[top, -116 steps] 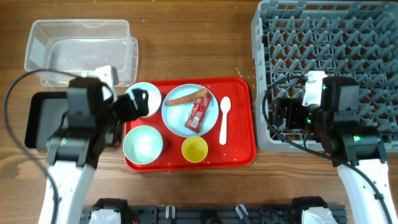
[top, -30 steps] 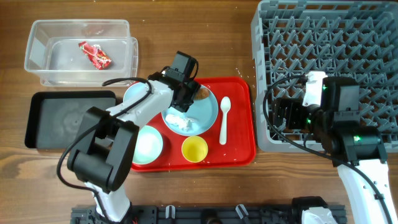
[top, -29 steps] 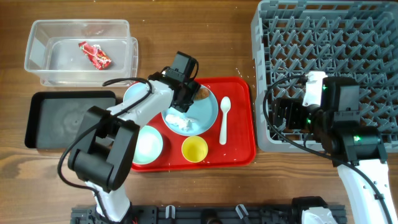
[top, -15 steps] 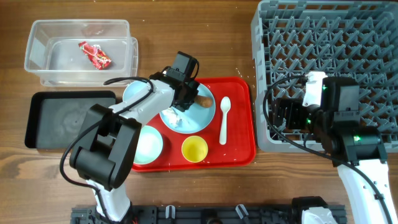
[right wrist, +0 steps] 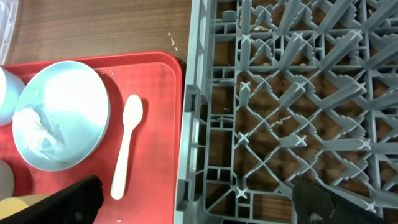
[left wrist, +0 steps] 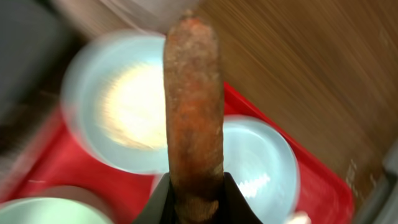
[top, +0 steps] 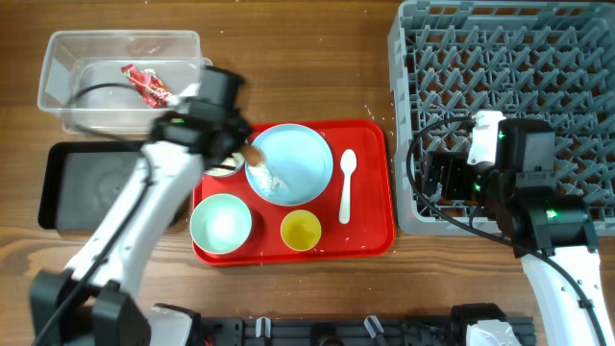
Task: Sort waste into correct bins and load items into the dishwasher rack
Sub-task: 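Place the carrot onto the black tray with the left gripper, then grasp the white scraps on the blue plate with the left gripper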
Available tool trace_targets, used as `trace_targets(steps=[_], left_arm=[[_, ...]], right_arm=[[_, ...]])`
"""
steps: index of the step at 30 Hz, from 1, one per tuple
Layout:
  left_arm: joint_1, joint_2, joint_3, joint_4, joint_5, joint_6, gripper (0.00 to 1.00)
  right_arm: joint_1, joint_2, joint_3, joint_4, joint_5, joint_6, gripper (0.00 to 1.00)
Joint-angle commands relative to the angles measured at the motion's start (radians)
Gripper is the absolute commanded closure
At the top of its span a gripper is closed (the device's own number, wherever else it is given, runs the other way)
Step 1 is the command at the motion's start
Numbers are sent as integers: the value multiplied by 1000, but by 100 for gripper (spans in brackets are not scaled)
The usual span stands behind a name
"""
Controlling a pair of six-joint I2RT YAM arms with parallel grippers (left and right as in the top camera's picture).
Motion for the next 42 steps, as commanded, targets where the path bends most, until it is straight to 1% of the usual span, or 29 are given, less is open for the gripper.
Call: trace_targets(steps=[1, 2, 4, 6, 8, 12, 16, 17, 18, 19, 20, 22, 23, 25, 27, 29, 32, 34, 35, 37, 40, 42], left_arm=[[226, -59, -1, -90, -130, 34, 96], [316, -55, -3, -119, -138, 34, 96], [444, -42, -10, -144, -138, 33, 96], [588, -13, -31, -124, -141, 30, 96], [684, 24, -55, -79, -140, 30, 96], [814, 132, -82, 4, -141, 30, 96], [861, 212, -82, 39, -141, 31, 94], [863, 219, -82, 42, -141, 31, 88], [862, 220, -82, 42, -140, 31, 67], [862, 217, -81, 43, -135, 33, 53], [862, 211, -79, 45, -119, 39, 47], [861, 182, -66, 43, -40, 100, 41], [856, 164, -58, 43, -6, 110, 39], [825, 103, -34, 27, 70, 111, 36], [765, 31, -28, 31, 138, 143, 35], [651, -44, -28, 34, 171, 165, 35], [456, -76, -28, 34, 171, 165, 35], [329, -61, -29, 36, 171, 165, 33], [230, -35, -29, 42, 171, 165, 32], [117, 15, -29, 53, 171, 164, 32], [-26, 107, -29, 60, 171, 161, 33], [-83, 164, -29, 64, 170, 161, 33]], right_arm=[[2, -2, 20, 0, -4, 2, 0], [2, -2, 20, 0, -4, 2, 0], [2, -2, 19, -1, -4, 1, 0], [2, -2, 19, -1, -4, 2, 0], [2, -2, 20, -1, -4, 3, 0], [2, -2, 20, -1, -5, 3, 0], [2, -2, 20, -4, -5, 4, 0], [2, -2, 20, -5, -5, 3, 0], [2, -2, 20, -5, -5, 4, 0], [2, -2, 20, -5, -5, 3, 0], [2, -2, 19, -5, -5, 3, 0], [2, -2, 20, -5, -5, 4, 0], [2, -2, 20, -5, -5, 3, 0], [2, -2, 20, -5, -5, 3, 0], [2, -2, 20, -5, -4, 4, 0], [2, -2, 20, -5, -5, 3, 0], [2, -2, 20, -5, -5, 3, 0], [2, -2, 20, -5, -5, 4, 0], [2, -2, 19, -5, -5, 3, 0], [2, -2, 19, -5, -5, 3, 0], [2, -2, 19, -4, -4, 3, 0], [2, -2, 19, -5, -5, 3, 0]])
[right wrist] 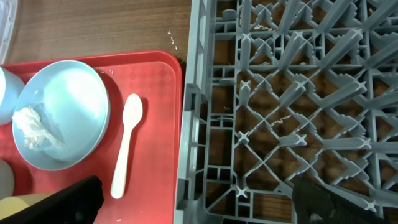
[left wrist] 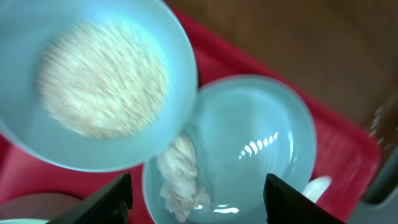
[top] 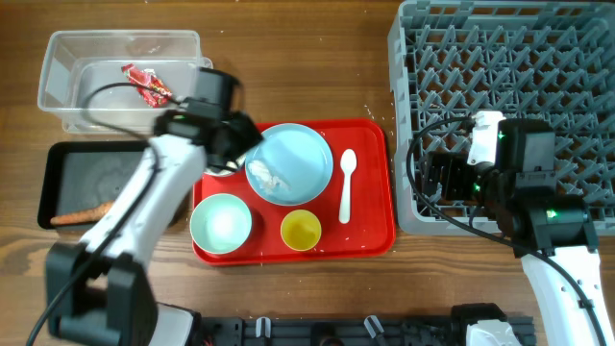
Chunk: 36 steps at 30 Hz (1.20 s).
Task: Sort waste into correct bins and load items into the dishwasher rack
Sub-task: 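Grasp the white scraps on the blue plate with the left gripper, then drop the white scraps into the clear plastic bin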
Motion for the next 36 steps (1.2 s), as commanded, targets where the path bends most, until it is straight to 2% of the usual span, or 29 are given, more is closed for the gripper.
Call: trace_targets(steps=[1, 6, 10, 13, 16, 20, 22, 26, 28, 33, 34, 35, 36], left_arm=[[-97, 105, 8, 3, 1, 19, 33], [-141, 222, 8, 2, 0, 18, 35], [-141, 253, 8, 2, -25, 19, 48], [-141, 253, 8, 2, -26, 19, 79], [-141, 253, 8, 2, -25, 19, 95], [-138, 224, 23, -12, -26, 31, 96], [-124, 169, 68, -34, -27, 108, 96], [-47, 28, 201, -17, -161, 207, 96], [45, -22, 233, 80, -256, 236, 96], [251, 33, 232, 275, -269, 228, 96], [289, 72, 232, 329, -269, 229, 92], [310, 100, 232, 359, -270, 229, 80], [334, 134, 232, 389, -269, 229, 64]], right_arm=[[2, -2, 19, -1, -5, 3, 0], [2, -2, 19, -1, -5, 3, 0], [2, -2, 19, -1, -4, 3, 0], [2, -2, 19, -1, -4, 3, 0], [2, -2, 19, -2, -4, 3, 0], [2, -2, 19, -5, -4, 2, 0], [2, -2, 19, -5, -4, 1, 0], [2, -2, 19, -5, -4, 2, 0], [2, -2, 19, -5, -4, 1, 0], [2, -2, 19, -5, -4, 3, 0], [2, -2, 19, -5, -4, 3, 0], [2, -2, 19, -6, -4, 3, 0], [2, -2, 19, -8, -4, 3, 0]])
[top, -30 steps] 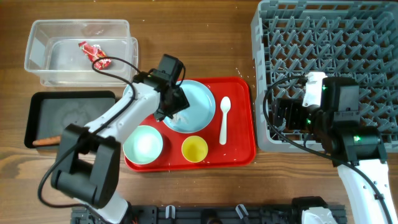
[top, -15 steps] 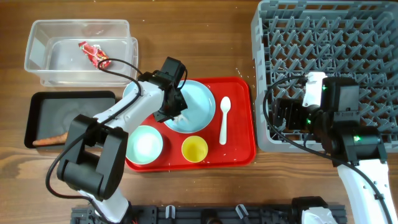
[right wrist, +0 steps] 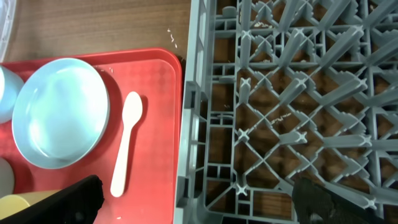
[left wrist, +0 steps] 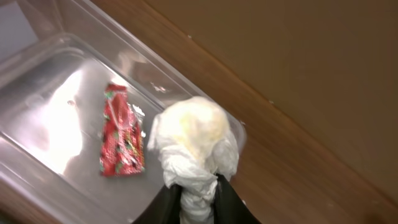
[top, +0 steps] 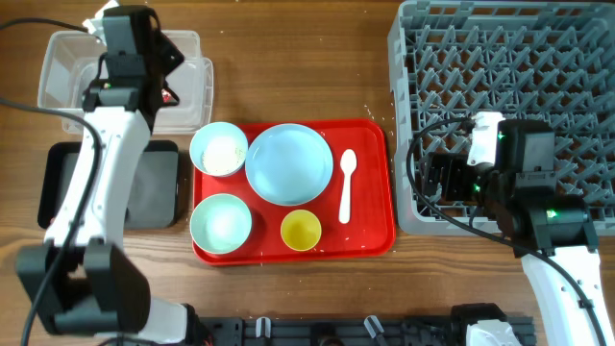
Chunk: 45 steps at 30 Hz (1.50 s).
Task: Sort waste into correct bins and load items into the dishwasher rack
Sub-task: 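Drop the white scraps into the clear plastic bin, then grasp the yellow cup with the left gripper and lift it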
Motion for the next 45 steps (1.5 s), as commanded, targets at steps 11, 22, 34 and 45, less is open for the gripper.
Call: trace_targets(steps=[11, 22, 34, 45], left_arm=[[60, 37, -3, 35, 153, 97, 44], [-188, 28, -4, -404, 313, 97, 40], [-424, 27, -9, -932, 463, 150, 31], [-644, 27, -194, -835, 358, 17, 32]], right_arm=[[2, -2, 19, 0, -4, 2, 0], [2, -2, 19, -5, -4, 2, 0], [2, -2, 19, -8, -4, 2, 0], [2, -2, 19, -11, -4, 2, 0]])
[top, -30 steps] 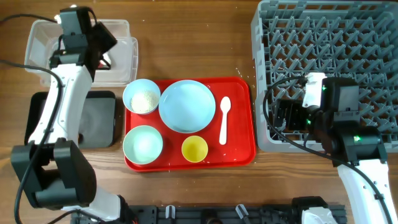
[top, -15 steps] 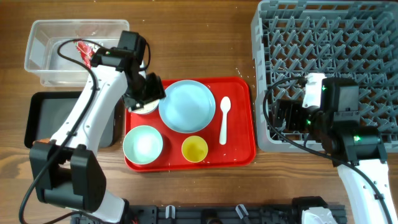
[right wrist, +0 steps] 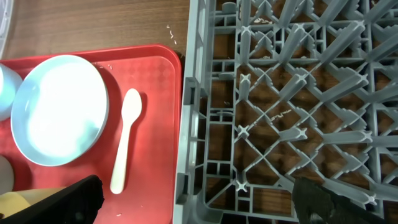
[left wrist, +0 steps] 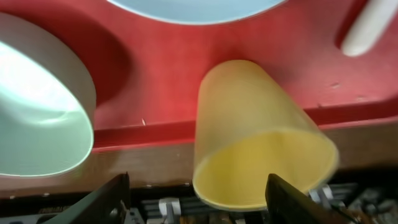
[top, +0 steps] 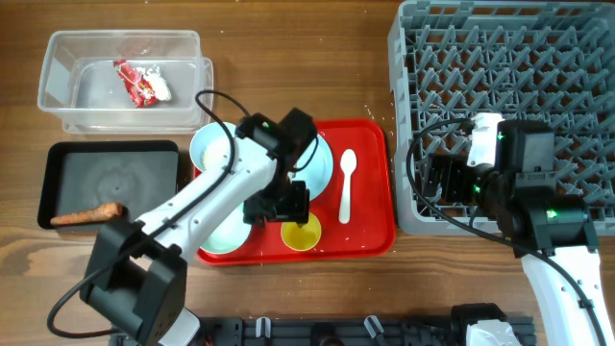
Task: Sort waste into correct bins and load items into the dishwasher rack
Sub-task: 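Grasp the yellow cup with the left gripper and lift it, then hand the yellow cup from the left gripper to the right gripper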
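Observation:
A yellow cup [left wrist: 261, 155] stands on the red tray [top: 370, 226] near its front edge. My left gripper [left wrist: 196, 202] is open low beside it, with the cup just inside the right finger. It appears in the overhead view as the left gripper [top: 281, 213] beside the yellow cup [top: 301, 229]. The blue plate [right wrist: 59, 109] is bare, with a white spoon [right wrist: 124, 140] to its right. A green bowl [left wrist: 37, 118] sits left of the cup. My right gripper [right wrist: 199, 205] hangs open over the near left edge of the grey dishwasher rack [right wrist: 292, 93].
A clear bin [top: 67, 106] at the back left holds a red wrapper [top: 137, 82] and a white tissue [top: 159, 88]. A black tray [top: 106, 163] in front of it holds a carrot [top: 86, 214]. A small bowl of rice [top: 211, 149] sits at the tray's back left.
My left gripper was shut on the crumpled tissue over the clear bin. Now the tissue lies in the bin and the gripper is open beside the yellow cup. The right arm has not moved.
My left gripper first held a carrot above the red tray. Then the carrot lay in the black tray and the gripper was open over the tissue on the blue plate. Then it held the tissue over the clear bin. Now the tissue lies in the bin.

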Available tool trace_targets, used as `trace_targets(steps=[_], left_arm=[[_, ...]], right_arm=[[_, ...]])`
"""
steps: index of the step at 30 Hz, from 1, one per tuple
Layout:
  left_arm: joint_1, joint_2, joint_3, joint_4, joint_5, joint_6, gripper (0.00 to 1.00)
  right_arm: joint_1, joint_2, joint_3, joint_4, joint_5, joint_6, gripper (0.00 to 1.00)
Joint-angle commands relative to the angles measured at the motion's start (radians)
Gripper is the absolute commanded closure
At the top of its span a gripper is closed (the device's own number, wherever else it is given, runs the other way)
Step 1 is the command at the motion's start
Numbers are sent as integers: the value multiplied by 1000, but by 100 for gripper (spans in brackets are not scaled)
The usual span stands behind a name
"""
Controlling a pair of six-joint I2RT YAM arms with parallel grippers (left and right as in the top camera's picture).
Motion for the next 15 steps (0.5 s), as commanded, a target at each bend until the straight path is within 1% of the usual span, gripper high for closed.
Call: trace_targets(steps=[1, 2, 3, 4, 5, 6, 7, 10, 12, 13, 15], left_arm=[[-16, -21, -93, 75, -30, -44, 36], [-16, -21, -117, 110, -30, -44, 45], [-16, -21, -126, 123, -30, -43, 50], [-16, -21, -132, 140, -30, -44, 59], [-16, -21, -132, 151, -30, -43, 70], [-16, -21, -132, 160, -30, -44, 88], [-15, -21, -131, 161, -29, -44, 96], [-11, -27, -115, 155, -22, -43, 96], [-5, -37, -85, 147, 11, -13, 96], [3, -46, -64, 145, 45, 16, 96], [38, -74, -4, 149, 158, 80, 96]], right_arm=[[2, -2, 19, 0, -4, 3, 0], [2, -2, 19, 0, -4, 3, 0], [2, -2, 19, 0, -4, 3, 0], [2, -2, 19, 0, -4, 3, 0], [2, -2, 19, 0, -4, 3, 0], [2, -2, 19, 0, -4, 3, 0], [2, -2, 19, -1, -4, 3, 0], [1, -2, 19, -2, -4, 2, 0], [2, -2, 19, -3, 3, 3, 0], [2, -2, 19, -3, 16, 9, 0], [1, -2, 19, -2, 124, 91, 0]])
